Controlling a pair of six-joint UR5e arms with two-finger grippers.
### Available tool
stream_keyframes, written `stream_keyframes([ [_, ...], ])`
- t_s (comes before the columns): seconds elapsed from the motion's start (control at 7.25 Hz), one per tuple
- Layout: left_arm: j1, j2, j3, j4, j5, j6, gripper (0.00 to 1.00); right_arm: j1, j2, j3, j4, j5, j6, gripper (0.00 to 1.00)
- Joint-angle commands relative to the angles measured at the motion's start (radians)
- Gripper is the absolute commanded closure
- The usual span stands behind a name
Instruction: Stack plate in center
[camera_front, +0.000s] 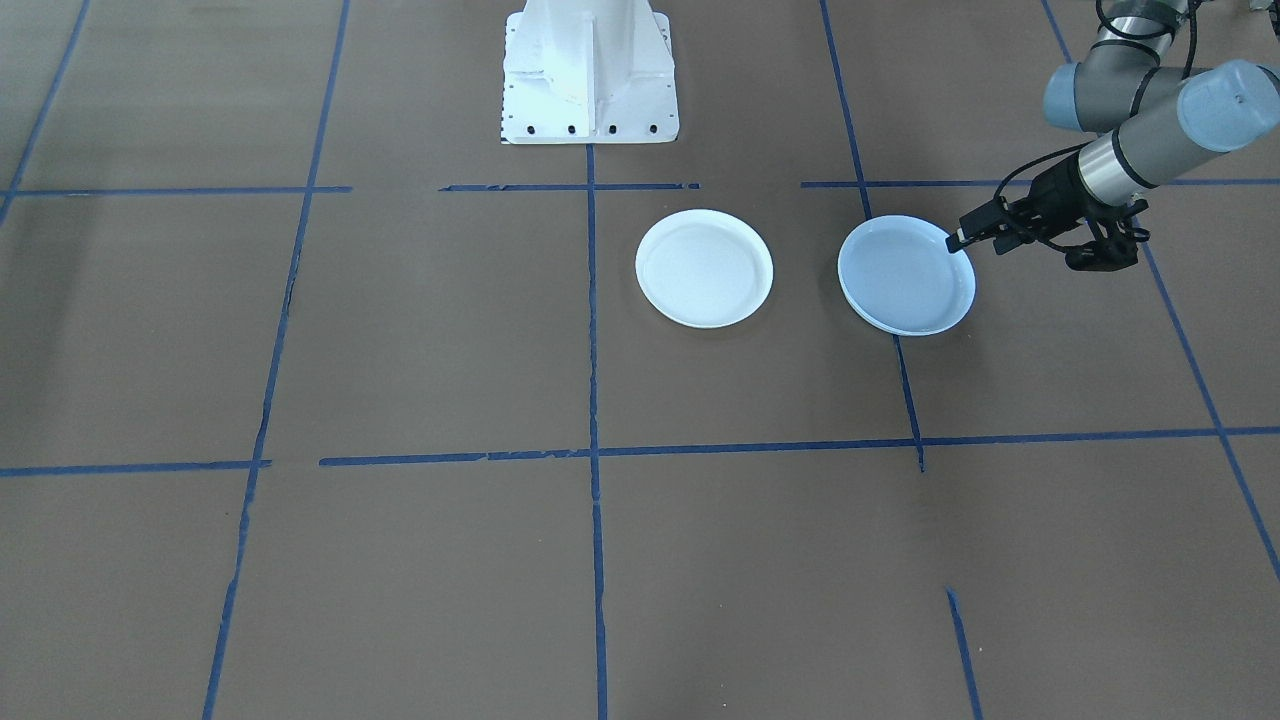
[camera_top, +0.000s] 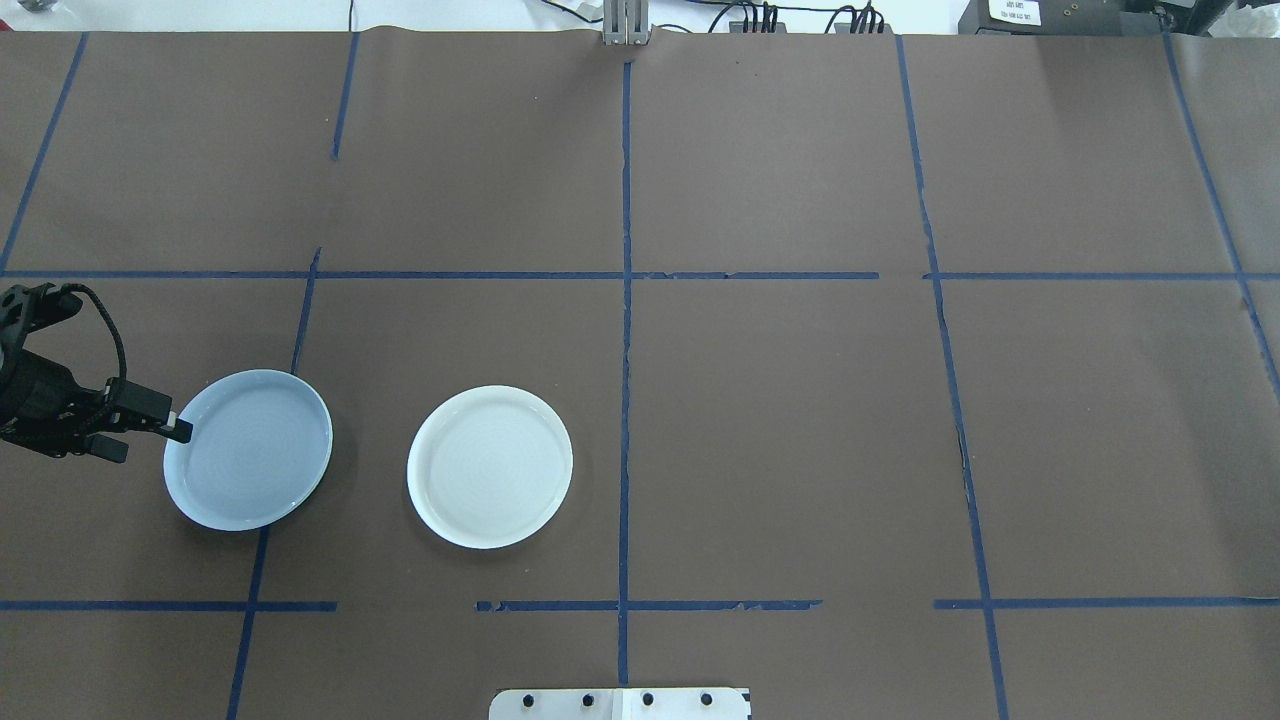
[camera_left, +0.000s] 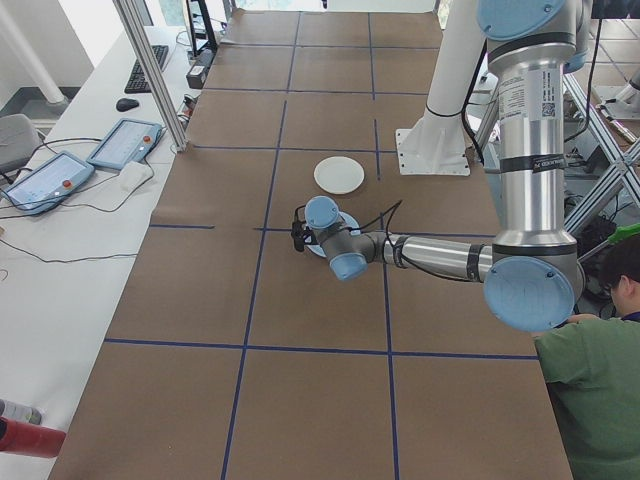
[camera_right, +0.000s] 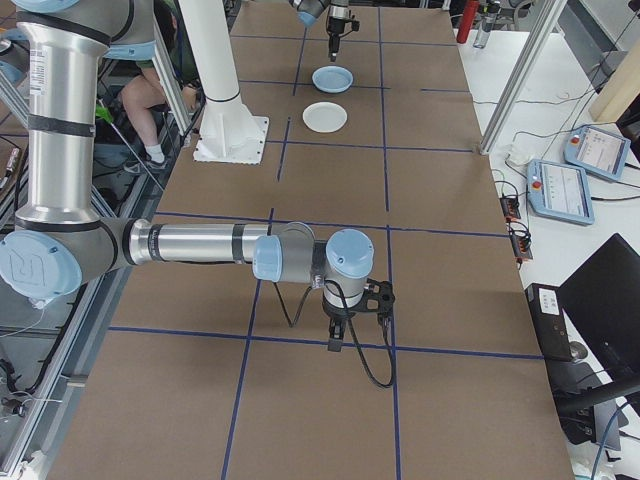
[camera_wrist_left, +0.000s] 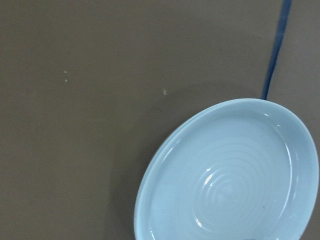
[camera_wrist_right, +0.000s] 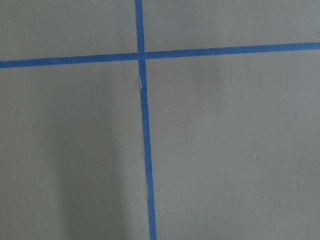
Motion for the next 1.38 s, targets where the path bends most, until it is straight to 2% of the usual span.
stream_keyframes([
  [0.0, 0.009, -0.003, -0.133, 0.04, 0.023, -0.099, 0.01, 0.0, 0.0, 0.0, 0.0, 0.0, 0.0, 0.0],
  [0.14, 0.072, -0.021, -0.196, 0.078, 0.09, -0.157, 0.0, 0.0, 0.0, 0.0, 0.0, 0.0, 0.0, 0.0],
  [0.28, 0.159, -0.09, -0.212, 0.157, 0.128, -0.268, 0.0, 0.0, 0.0, 0.0, 0.0, 0.0, 0.0, 0.0],
  [0.41, 0.243, -0.166, -0.211, 0.214, 0.269, -0.38, 0.0, 0.0, 0.0, 0.0, 0.0, 0.0, 0.0, 0.0],
  [0.55, 0.29, -0.212, -0.208, 0.311, 0.315, -0.401, 0.0, 0.0, 0.0, 0.0, 0.0, 0.0, 0.0, 0.0],
  [0.69, 0.313, -0.245, -0.191, 0.331, 0.365, -0.429, 0.0, 0.0, 0.0, 0.0, 0.0, 0.0, 0.0, 0.0],
  [1.1, 0.338, -0.32, -0.088, 0.329, 0.369, -0.463, 0.0, 0.0, 0.0, 0.0, 0.0, 0.0, 0.0, 0.0],
  [1.24, 0.354, -0.322, -0.08, 0.329, 0.367, -0.464, 0.0, 0.0, 0.0, 0.0, 0.0, 0.0, 0.0, 0.0],
])
